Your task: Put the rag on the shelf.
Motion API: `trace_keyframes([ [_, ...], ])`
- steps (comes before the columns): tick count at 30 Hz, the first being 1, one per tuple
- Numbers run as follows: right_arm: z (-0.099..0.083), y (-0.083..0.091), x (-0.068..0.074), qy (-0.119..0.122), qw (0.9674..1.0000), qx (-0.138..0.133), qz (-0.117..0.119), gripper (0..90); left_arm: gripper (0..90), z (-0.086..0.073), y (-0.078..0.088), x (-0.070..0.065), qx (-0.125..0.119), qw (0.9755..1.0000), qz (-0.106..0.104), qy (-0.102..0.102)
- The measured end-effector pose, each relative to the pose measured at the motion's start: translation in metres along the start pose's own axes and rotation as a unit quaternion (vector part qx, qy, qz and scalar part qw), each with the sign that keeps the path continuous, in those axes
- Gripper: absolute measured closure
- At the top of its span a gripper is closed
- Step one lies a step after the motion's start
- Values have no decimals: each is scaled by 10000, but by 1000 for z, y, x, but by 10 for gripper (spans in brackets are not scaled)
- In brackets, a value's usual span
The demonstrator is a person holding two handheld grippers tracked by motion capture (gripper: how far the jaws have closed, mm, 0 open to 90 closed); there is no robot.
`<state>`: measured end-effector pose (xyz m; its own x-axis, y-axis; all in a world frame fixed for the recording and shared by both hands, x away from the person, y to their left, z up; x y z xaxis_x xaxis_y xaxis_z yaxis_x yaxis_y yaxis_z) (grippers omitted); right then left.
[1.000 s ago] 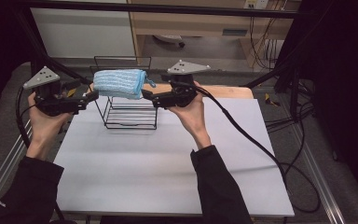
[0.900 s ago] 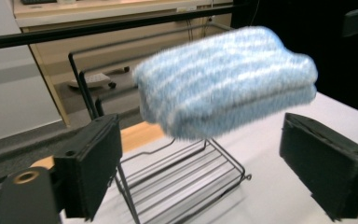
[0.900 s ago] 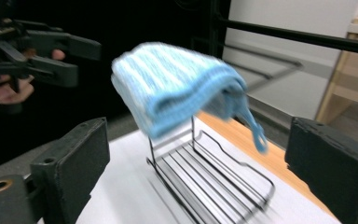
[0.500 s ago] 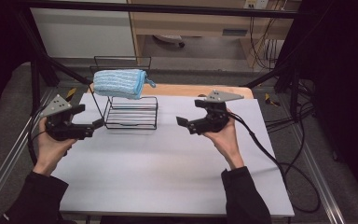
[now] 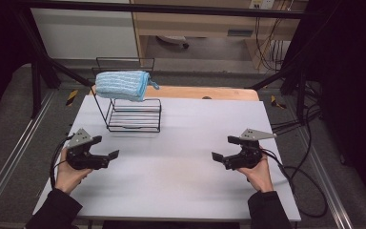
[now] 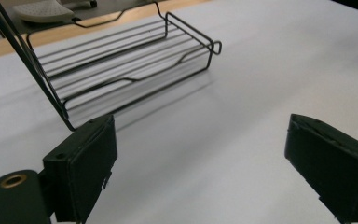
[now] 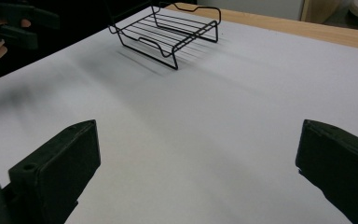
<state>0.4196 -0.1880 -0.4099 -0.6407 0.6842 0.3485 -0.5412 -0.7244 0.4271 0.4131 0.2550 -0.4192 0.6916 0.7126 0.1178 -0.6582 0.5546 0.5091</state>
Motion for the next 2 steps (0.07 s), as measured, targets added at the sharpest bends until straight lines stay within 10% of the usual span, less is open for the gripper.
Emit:
trace_keyframes([
  [2, -7, 4, -4, -52, 10000, -57, 14, 6, 92, -4, -3, -2, 89, 9999, -39, -29],
])
Point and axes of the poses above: each handheld gripper's, and its own axes: y roughly backward along the jaws, z roughly out of its top, x roughly to its left, the point moved 5 cm from there along -y, roughly forward along the jaws, and after that the axes turned 10 degrees about -y, right-handed, at the moved point
